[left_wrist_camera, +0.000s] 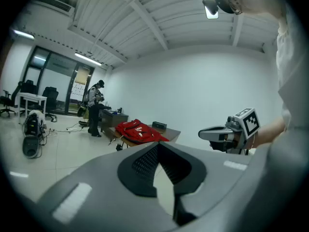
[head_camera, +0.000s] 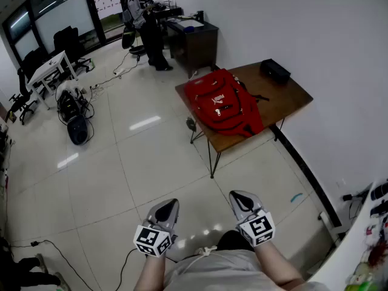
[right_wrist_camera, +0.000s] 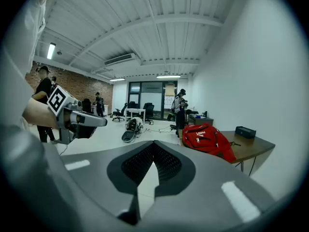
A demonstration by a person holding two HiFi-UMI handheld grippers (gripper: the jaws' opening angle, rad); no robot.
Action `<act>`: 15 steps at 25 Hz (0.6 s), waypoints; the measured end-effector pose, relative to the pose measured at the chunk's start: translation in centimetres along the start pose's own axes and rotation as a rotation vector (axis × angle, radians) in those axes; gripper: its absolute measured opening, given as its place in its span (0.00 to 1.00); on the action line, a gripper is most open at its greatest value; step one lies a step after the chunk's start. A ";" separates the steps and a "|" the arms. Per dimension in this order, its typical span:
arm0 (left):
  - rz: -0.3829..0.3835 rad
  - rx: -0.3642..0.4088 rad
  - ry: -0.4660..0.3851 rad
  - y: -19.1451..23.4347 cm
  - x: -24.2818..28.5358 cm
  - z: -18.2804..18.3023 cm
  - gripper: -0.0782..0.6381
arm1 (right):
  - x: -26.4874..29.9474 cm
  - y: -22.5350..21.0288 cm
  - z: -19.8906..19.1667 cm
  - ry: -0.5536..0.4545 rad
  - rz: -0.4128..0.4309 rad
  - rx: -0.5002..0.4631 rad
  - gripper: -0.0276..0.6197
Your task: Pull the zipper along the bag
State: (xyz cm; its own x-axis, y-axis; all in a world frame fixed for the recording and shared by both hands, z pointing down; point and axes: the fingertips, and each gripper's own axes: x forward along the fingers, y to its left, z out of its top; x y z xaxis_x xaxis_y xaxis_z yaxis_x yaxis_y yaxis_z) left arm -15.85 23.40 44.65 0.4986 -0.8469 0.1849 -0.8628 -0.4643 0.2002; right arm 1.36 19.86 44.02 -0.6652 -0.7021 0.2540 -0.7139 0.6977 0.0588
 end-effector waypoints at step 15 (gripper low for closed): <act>0.007 -0.009 0.024 5.6 17.3 2.5 0.12 | 14.3 -13.8 1.4 0.004 0.112 -0.034 0.05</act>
State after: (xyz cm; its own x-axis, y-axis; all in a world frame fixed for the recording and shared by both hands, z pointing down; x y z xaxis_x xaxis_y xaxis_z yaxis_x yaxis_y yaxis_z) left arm -12.27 5.49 46.54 0.4949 -0.8433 0.2093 -0.8653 -0.4564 0.2074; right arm 1.38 0.05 45.43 -0.7396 -0.6190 0.2645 -0.6273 0.7763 0.0627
